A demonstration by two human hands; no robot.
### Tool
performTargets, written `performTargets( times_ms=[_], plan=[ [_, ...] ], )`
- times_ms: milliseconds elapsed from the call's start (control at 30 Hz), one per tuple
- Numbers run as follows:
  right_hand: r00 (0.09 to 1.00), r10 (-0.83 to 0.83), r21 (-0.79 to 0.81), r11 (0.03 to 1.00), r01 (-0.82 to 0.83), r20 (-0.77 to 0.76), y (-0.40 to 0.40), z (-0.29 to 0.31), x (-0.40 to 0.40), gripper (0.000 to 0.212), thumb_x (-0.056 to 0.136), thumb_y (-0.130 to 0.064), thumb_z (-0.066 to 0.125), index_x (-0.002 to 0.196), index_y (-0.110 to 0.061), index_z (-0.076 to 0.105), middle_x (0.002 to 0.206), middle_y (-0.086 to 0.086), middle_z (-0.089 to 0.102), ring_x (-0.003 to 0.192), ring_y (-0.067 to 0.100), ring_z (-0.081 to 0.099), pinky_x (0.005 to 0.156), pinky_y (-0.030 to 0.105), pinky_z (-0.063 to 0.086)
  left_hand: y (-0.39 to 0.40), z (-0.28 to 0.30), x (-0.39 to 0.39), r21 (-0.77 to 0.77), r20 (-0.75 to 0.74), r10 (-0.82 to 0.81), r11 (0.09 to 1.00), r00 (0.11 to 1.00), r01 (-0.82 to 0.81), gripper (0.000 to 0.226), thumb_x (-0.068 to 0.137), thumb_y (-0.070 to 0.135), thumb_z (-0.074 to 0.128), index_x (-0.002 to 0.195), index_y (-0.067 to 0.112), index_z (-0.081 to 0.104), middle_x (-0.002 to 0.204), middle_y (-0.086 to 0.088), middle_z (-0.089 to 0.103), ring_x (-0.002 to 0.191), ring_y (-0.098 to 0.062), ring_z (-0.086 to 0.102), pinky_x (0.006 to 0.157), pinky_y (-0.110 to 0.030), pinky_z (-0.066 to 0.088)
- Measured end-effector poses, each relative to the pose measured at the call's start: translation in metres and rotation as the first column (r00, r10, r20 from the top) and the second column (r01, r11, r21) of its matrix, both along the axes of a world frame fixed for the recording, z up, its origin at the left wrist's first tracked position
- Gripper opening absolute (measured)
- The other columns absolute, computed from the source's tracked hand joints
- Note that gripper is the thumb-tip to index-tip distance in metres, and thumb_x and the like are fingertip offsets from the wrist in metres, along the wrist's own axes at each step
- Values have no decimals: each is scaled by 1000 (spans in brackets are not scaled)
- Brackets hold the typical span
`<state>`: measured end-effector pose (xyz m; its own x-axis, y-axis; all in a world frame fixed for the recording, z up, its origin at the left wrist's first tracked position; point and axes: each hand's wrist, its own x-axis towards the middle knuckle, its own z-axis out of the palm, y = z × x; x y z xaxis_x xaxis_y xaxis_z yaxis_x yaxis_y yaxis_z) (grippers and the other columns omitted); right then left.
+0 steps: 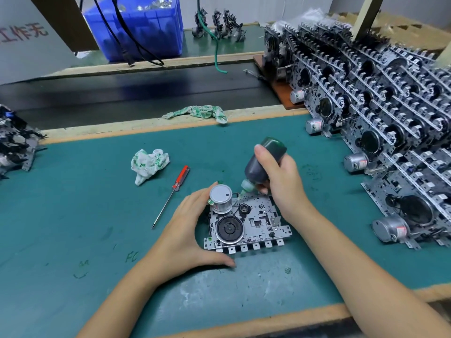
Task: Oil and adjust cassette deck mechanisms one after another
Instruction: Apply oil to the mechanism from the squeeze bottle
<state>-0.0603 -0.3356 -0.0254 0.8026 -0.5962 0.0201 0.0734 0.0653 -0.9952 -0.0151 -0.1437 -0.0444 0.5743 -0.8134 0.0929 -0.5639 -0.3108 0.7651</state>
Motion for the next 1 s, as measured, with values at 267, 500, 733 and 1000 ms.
performTargets(
  times_ms=[267,500,733,1000],
  plan=[
    [1000,12,-51,999,-11,19,1,0,-1,20,91,-31,58,76,-20,52,53,-13,49,43,-2,46,39,14,35,1,1,-1,11,2,-14,1000,1000,14,113,44,59,84,139,41,24,143,29,27,134,8,25,106,-7,20],
    [998,41,-42,998,-38,51,3,-1,-2,18,91,-29,58,77,-19,52,51,-16,50,44,-2,48,40,12,37,1,1,0,13,7,-20,1000,1000,20,114,46,64,79,141,38,23,144,25,28,134,7,25,108,-9,20],
    [996,40,-3,999,-40,73,4,0,-3,17,92,-25,58,78,-19,52,51,-19,50,46,-2,48,41,12,37,1,-2,0,13,48,-21,1000,999,20,111,49,66,77,141,40,21,145,28,25,135,7,23,106,-7,19],
    [999,-9,28,1000,8,38,1,1,-4,19,85,-31,65,75,-20,53,54,-15,51,54,11,52,41,16,38,0,2,-4,-39,-26,12,999,1000,-13,96,56,65,71,138,39,29,142,20,33,134,2,30,108,-15,24]
  ],
)
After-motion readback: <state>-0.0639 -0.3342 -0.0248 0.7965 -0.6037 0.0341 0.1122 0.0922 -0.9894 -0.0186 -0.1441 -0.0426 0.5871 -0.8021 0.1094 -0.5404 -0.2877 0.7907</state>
